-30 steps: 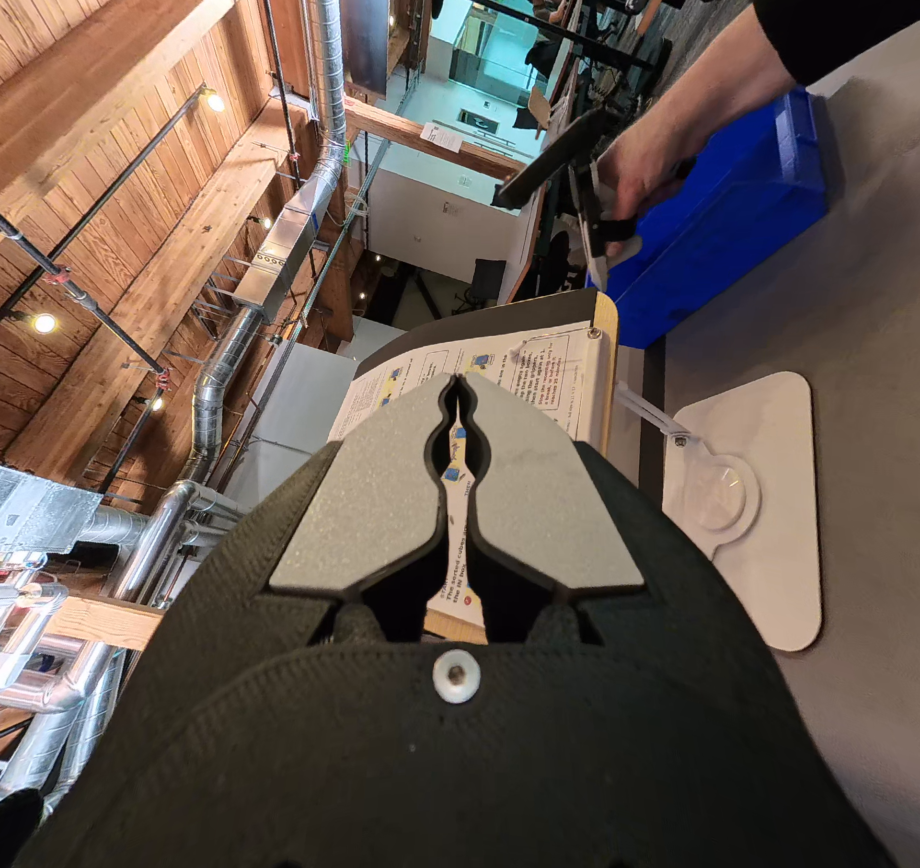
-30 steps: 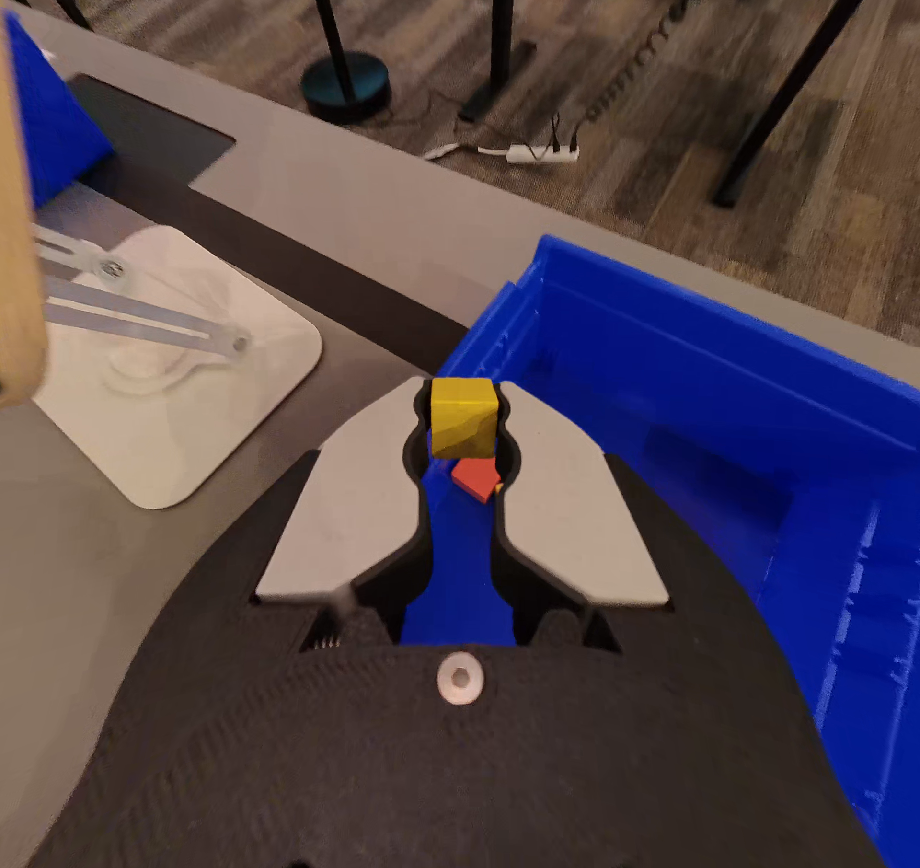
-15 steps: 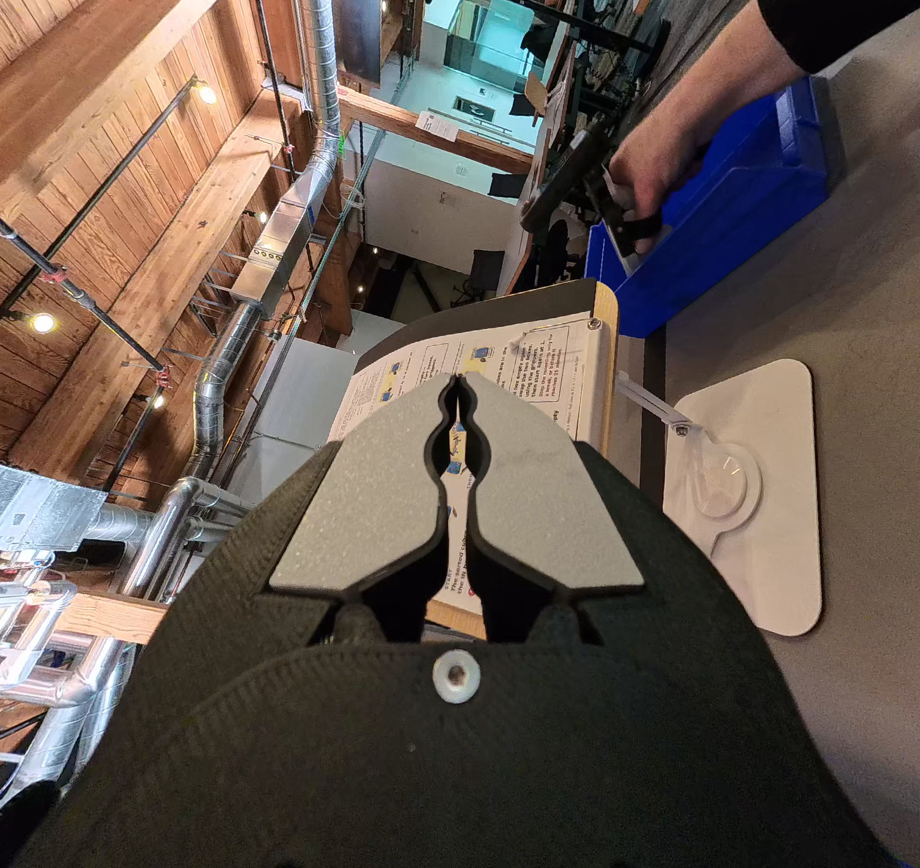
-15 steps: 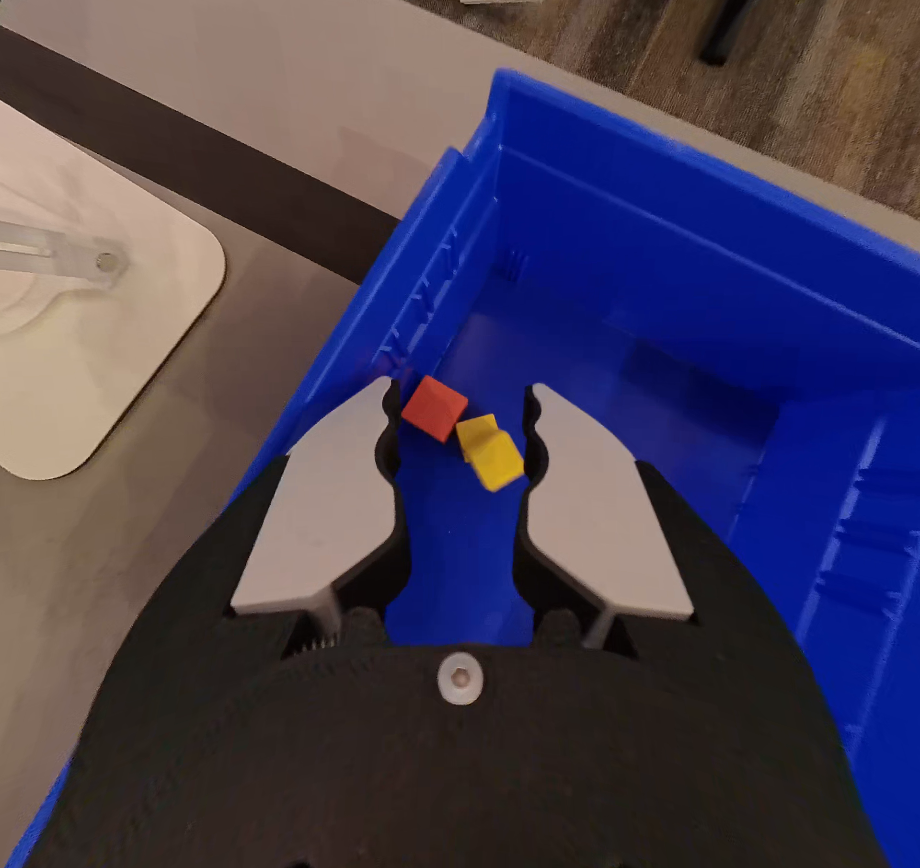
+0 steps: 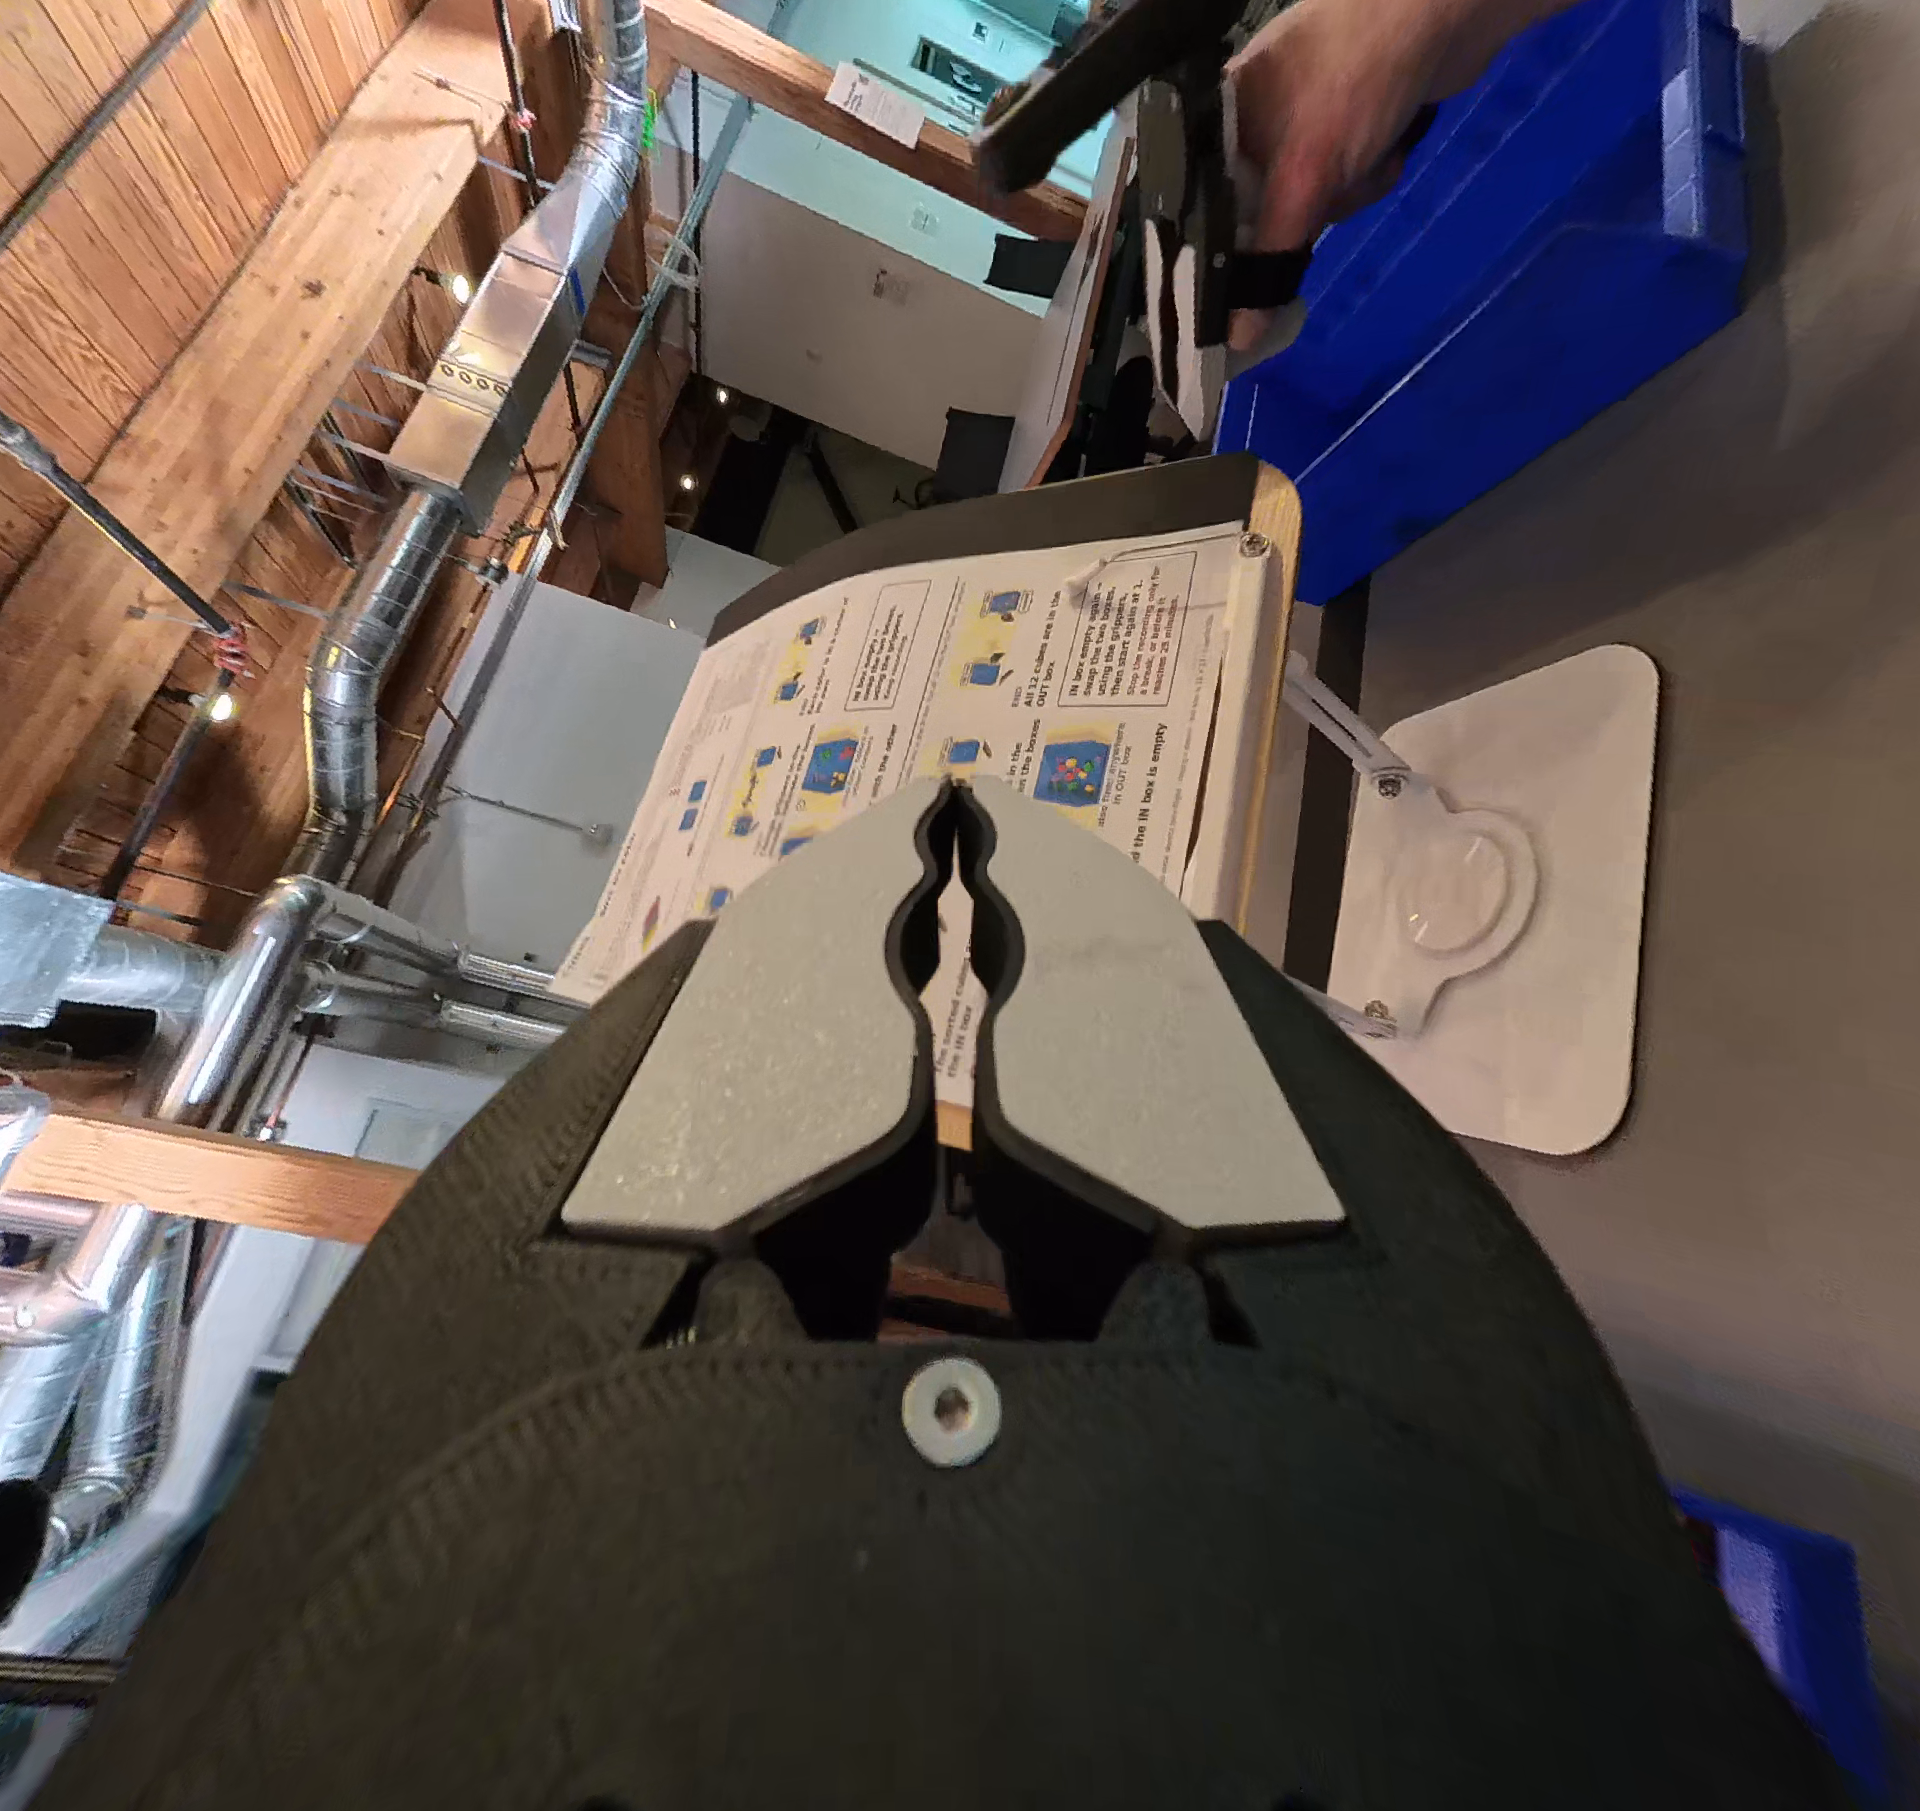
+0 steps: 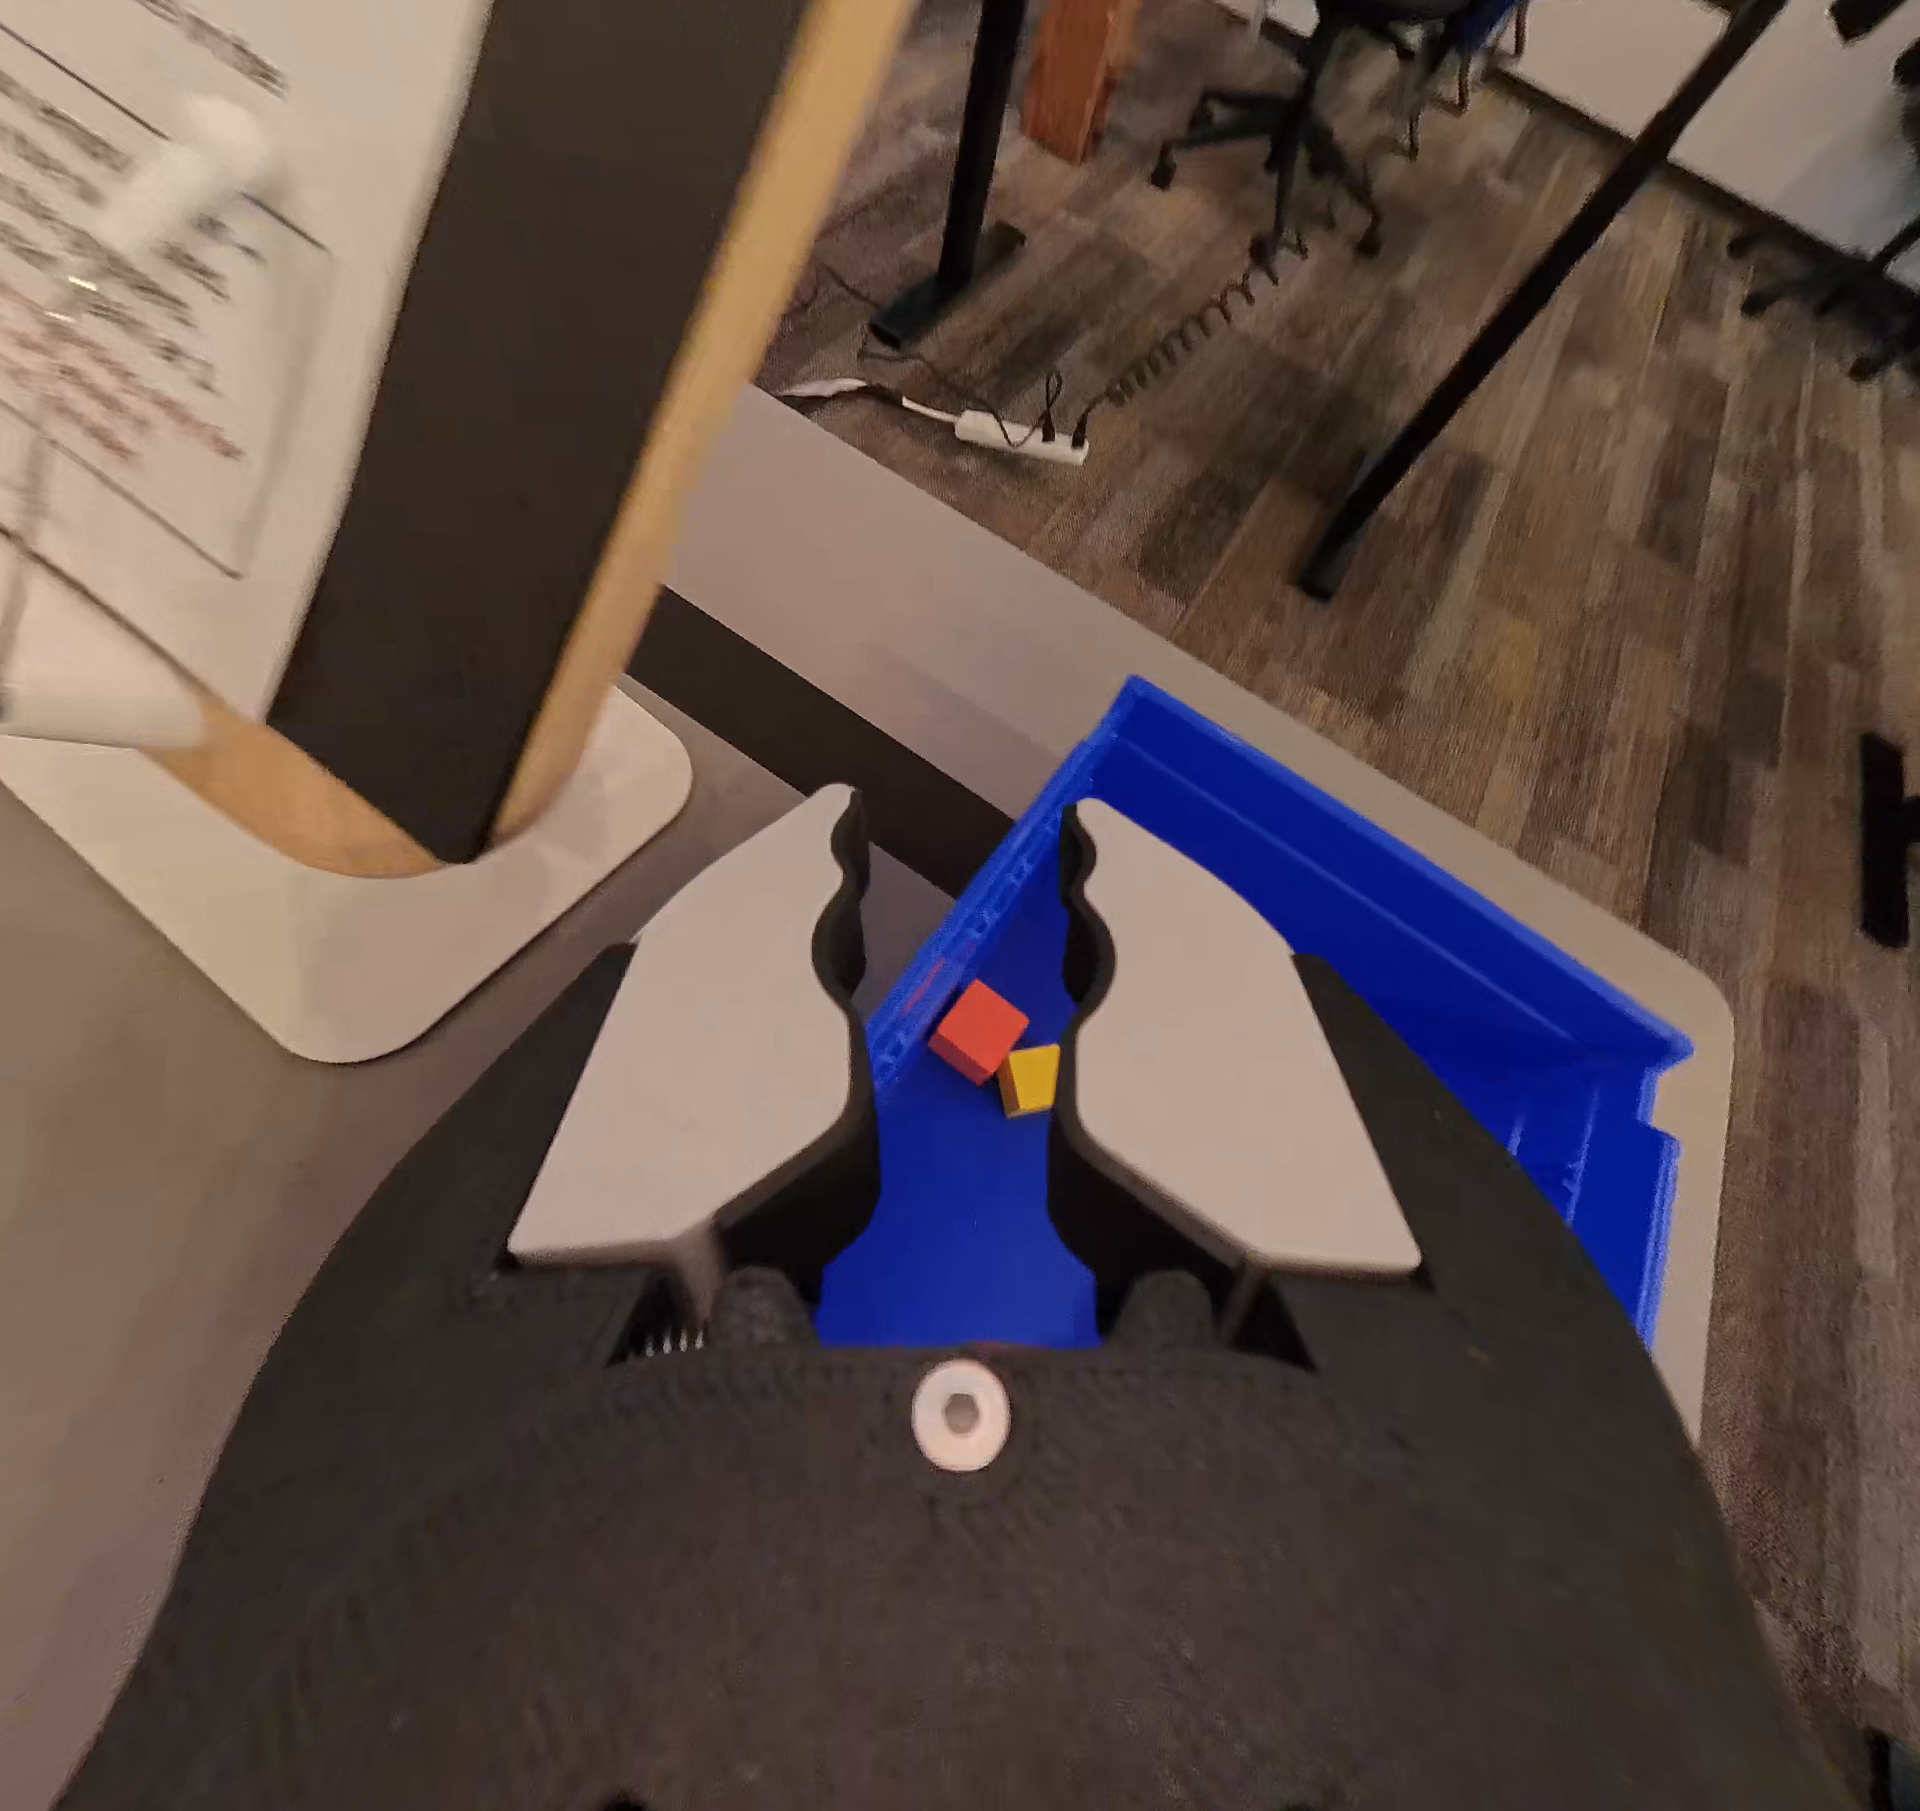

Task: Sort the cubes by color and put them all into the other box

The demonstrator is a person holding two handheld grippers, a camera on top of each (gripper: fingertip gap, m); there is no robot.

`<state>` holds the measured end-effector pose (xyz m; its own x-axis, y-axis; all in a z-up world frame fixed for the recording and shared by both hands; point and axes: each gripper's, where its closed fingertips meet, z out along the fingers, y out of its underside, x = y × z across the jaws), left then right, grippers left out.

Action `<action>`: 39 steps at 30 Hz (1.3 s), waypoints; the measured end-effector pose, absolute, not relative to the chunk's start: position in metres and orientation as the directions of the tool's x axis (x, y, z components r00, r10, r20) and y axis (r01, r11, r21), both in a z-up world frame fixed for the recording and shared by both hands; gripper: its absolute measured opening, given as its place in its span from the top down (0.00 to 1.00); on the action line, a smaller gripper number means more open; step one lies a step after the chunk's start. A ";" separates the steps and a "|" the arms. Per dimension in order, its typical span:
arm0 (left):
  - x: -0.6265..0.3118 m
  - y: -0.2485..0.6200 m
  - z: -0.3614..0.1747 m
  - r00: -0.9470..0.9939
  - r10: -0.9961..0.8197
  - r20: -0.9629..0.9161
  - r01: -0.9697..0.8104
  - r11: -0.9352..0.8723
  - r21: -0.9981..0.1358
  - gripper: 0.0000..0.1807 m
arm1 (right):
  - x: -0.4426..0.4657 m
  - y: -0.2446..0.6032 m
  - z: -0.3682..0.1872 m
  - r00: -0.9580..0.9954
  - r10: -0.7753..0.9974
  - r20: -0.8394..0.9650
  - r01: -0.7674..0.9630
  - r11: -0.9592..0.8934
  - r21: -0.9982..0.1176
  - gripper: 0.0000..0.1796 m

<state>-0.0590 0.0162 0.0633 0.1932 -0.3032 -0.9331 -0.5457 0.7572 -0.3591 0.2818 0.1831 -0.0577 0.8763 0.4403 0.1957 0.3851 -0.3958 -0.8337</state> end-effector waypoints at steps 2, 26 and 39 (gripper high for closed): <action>-0.066 0.019 0.062 0.211 -0.361 -0.908 -0.536 0.735 -0.417 1.00 | 0.272 0.178 -0.047 0.865 0.453 0.217 0.401 -0.361 -0.842 0.82; -0.182 0.220 -0.142 0.094 -0.826 -0.555 -0.887 0.184 -0.424 0.82 | 0.183 0.137 -0.010 0.732 0.583 0.353 0.533 -0.166 -0.830 0.86; -0.176 0.253 -0.213 0.012 -0.889 -0.457 -0.957 0.122 -0.262 0.77 | 0.162 0.138 -0.024 0.689 0.639 0.342 0.557 -0.165 -0.814 0.86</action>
<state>-0.1764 0.2529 -0.2126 0.0121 -0.8892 -0.4574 -0.9573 0.1219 -0.2623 0.1618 0.1377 -0.0242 0.6891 0.6386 0.3424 0.5575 -0.1654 -0.8135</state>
